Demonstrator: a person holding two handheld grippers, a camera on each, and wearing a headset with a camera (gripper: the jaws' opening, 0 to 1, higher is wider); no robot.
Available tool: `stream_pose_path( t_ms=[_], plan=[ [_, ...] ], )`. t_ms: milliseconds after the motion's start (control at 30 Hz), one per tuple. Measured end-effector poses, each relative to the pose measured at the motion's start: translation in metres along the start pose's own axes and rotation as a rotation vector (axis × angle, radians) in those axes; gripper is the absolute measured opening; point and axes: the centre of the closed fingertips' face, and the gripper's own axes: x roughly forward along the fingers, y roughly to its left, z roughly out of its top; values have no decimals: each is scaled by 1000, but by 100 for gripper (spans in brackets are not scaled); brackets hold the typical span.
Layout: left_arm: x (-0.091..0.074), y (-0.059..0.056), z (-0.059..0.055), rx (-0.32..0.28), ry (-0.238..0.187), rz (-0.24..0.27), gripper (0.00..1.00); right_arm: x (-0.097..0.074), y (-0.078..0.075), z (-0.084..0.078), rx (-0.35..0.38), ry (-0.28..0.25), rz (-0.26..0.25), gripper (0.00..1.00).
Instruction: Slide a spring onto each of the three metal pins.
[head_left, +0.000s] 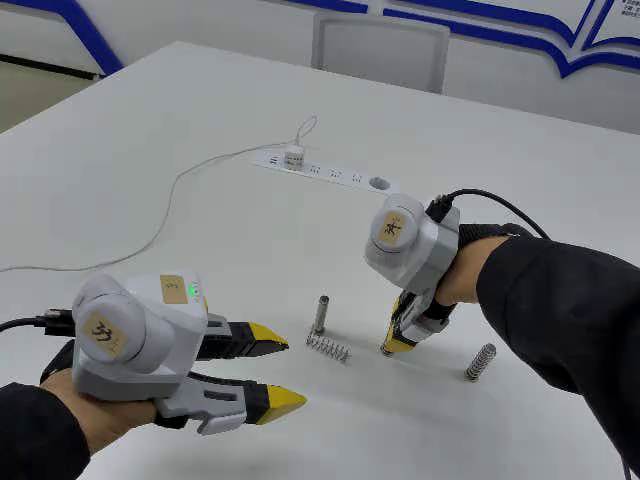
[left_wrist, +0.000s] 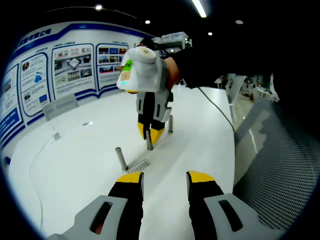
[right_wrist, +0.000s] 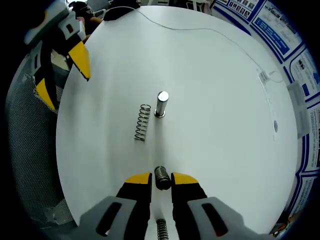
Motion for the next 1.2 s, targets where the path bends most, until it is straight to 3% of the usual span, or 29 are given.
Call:
stream_pose_path(
  t_ms=[400,767,1200],
  plan=[
    [-1,1,-1,2,6,4,35,-22,6,20,-55,-71,-42,20],
    [-4,3,-2,-1,7,16,35,-2,24,50,-9,-158,11,17],
    [-6,5,-4,-5,10,22,34,27,28,49,46,-148,37,15]
  ],
)
